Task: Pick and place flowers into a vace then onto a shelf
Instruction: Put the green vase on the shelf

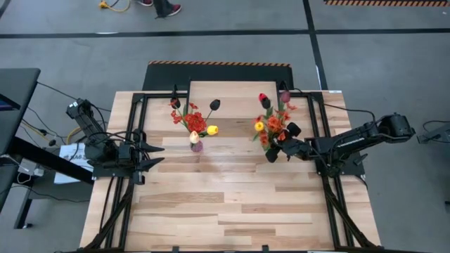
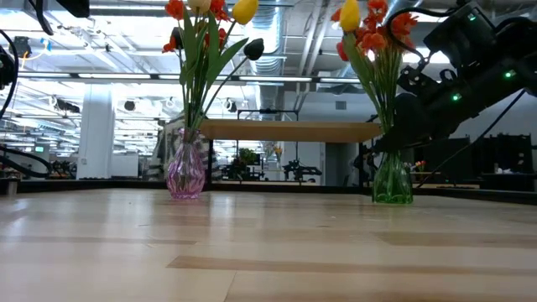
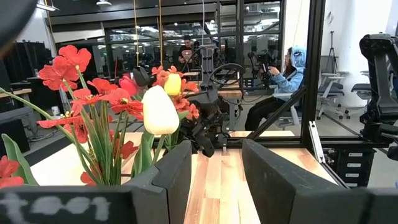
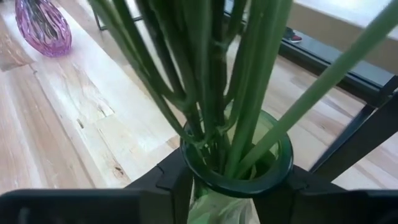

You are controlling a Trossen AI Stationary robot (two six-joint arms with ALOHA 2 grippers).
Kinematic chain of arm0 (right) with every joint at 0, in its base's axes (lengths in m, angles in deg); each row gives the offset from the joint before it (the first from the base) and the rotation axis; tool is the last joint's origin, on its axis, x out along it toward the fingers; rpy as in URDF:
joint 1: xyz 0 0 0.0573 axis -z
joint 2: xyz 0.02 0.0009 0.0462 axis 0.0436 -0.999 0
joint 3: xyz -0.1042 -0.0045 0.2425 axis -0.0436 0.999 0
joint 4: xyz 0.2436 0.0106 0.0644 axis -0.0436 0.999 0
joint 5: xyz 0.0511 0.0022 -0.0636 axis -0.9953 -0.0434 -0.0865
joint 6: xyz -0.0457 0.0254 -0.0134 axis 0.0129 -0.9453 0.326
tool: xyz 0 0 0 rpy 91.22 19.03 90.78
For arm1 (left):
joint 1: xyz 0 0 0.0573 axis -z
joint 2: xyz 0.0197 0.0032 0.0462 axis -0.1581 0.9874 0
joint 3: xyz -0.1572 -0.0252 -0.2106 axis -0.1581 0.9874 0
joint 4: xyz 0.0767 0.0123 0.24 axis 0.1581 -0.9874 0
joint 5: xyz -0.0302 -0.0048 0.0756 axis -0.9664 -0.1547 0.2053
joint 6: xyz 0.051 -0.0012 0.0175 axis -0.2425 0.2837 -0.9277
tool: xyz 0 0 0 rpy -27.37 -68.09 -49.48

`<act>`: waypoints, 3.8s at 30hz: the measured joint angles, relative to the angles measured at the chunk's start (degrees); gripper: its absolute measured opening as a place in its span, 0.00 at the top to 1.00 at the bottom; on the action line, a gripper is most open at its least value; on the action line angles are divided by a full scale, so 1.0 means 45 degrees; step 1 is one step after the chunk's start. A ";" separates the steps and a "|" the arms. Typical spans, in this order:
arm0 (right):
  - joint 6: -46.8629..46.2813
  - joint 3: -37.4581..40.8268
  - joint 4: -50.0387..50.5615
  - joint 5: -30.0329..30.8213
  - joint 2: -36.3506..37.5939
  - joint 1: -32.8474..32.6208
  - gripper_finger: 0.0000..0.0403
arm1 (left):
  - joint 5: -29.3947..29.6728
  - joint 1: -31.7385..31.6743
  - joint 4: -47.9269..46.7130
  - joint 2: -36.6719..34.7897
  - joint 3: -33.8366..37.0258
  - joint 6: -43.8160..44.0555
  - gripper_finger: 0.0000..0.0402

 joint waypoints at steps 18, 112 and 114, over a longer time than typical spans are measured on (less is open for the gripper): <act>-0.0342 -0.0353 -0.0525 -0.1132 -0.0015 -0.0606 0.69 | 0.0000 -0.0005 -0.0005 0.0003 0.0000 0.0015 0.67; 0.3111 -0.7834 0.4962 -0.6314 -0.0427 0.7830 0.59 | -0.0058 -0.0002 -0.0005 0.0003 0.0000 0.0432 0.67; 0.3116 -0.7834 0.5070 -0.6317 -0.0427 0.7830 0.57 | -0.0058 -0.0003 -0.0005 0.0000 0.0000 0.0432 0.67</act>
